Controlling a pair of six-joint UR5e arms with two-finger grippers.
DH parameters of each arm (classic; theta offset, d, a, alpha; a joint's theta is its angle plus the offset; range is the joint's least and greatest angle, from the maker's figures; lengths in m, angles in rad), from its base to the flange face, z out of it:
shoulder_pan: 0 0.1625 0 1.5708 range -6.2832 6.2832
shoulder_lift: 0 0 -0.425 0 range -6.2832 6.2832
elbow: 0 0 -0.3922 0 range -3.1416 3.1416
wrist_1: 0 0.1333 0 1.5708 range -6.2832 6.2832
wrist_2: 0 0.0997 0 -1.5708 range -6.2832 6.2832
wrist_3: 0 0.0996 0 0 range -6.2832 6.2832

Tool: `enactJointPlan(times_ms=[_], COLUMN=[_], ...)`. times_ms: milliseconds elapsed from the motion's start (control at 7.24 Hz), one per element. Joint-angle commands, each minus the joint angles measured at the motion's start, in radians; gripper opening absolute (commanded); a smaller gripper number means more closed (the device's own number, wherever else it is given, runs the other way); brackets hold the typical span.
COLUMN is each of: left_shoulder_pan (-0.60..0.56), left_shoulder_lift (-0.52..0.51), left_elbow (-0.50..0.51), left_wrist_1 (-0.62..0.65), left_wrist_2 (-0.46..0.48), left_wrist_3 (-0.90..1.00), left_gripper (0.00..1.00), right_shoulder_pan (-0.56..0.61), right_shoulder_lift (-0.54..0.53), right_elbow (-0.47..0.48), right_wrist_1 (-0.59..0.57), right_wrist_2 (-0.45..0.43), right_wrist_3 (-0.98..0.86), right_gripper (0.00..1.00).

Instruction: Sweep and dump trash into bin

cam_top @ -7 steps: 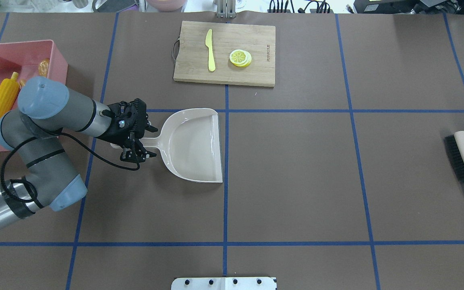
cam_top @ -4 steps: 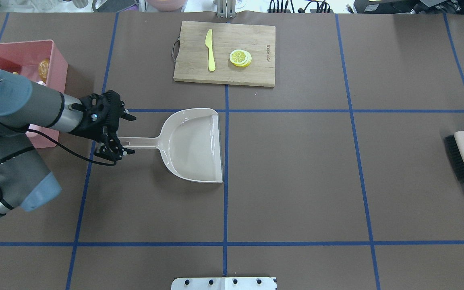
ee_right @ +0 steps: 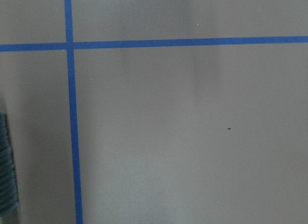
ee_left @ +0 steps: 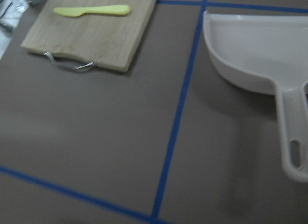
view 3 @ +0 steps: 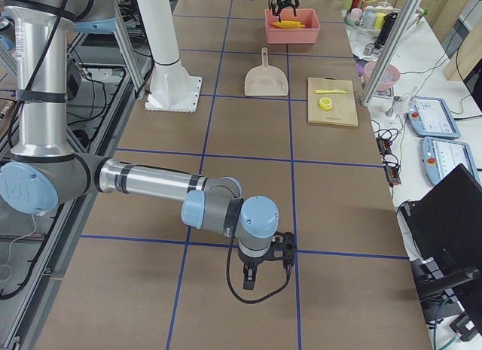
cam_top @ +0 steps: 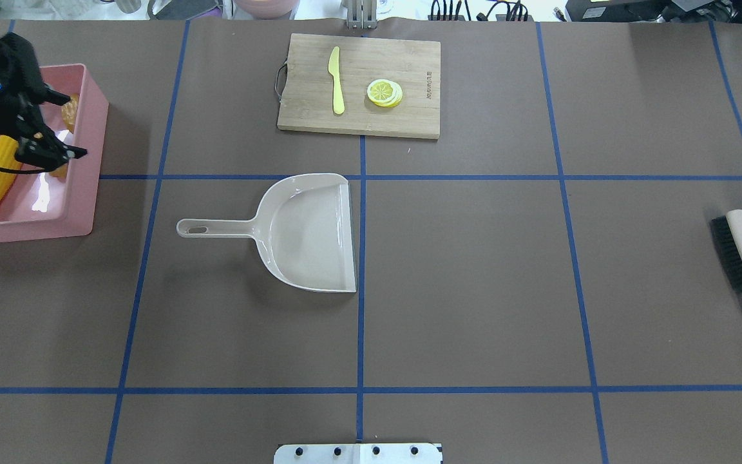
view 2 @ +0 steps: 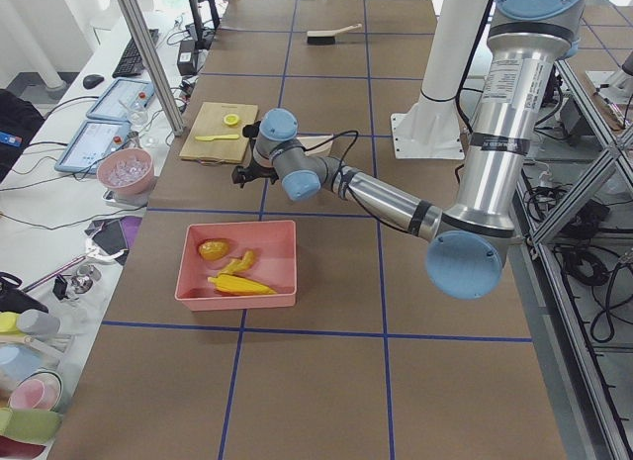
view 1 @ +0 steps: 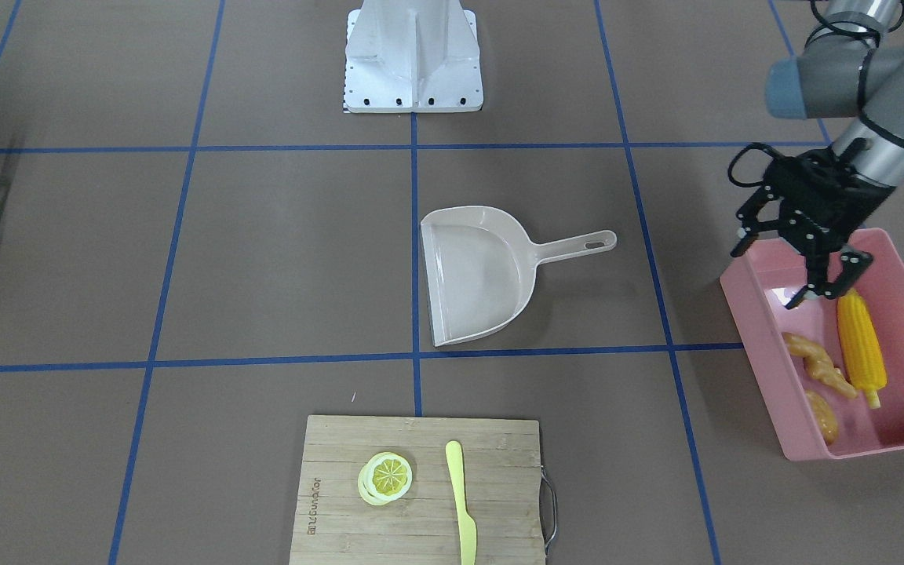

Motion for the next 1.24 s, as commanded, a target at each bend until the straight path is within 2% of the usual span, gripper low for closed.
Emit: enactJointPlan(times_ms=[0, 276, 415, 553, 691, 967, 1105], left_shoulder_pan=[-0.167, -0.256, -0.306, -0.374, -0.409, -0.449, -0.459], left_shoulder_lift=[0.132, 0.239, 0.308, 0.341, 0.350, 0.318, 0.321], left_elbow=[-0.001, 0.004, 0.004, 0.016, 0.036, 0.038, 0.020], left_wrist_1=[0.093, 0.105, 0.105, 0.105, 0.113, 0.308, 0.353], left_wrist_2=[-0.020, -0.054, -0.101, -0.180, -0.204, -0.212, -0.245], left_wrist_3=[-0.078, -0.104, -0.105, -0.111, -0.113, -0.113, -0.114], left_gripper=[0.99, 0.99, 0.99, 0.99, 0.99, 0.98, 0.99], right_shoulder_pan=[0.000, 0.000, 0.000, 0.000, 0.000, 0.000, 0.000], right_shoulder_lift=[-0.001, -0.001, -0.001, -0.001, 0.001, 0.001, 0.001], right_elbow=[-0.001, 0.001, 0.001, 0.001, 0.003, 0.001, 0.001], right_wrist_1=[0.000, 0.000, 0.000, 0.000, 0.000, 0.000, 0.000], right_wrist_2=[-0.002, 0.001, 0.001, 0.001, 0.001, 0.001, 0.001], right_wrist_3=[-0.001, 0.000, 0.000, 0.000, 0.000, 0.002, 0.002], right_gripper=[1.00, 1.00, 1.00, 1.00, 1.00, 1.00, 1.00])
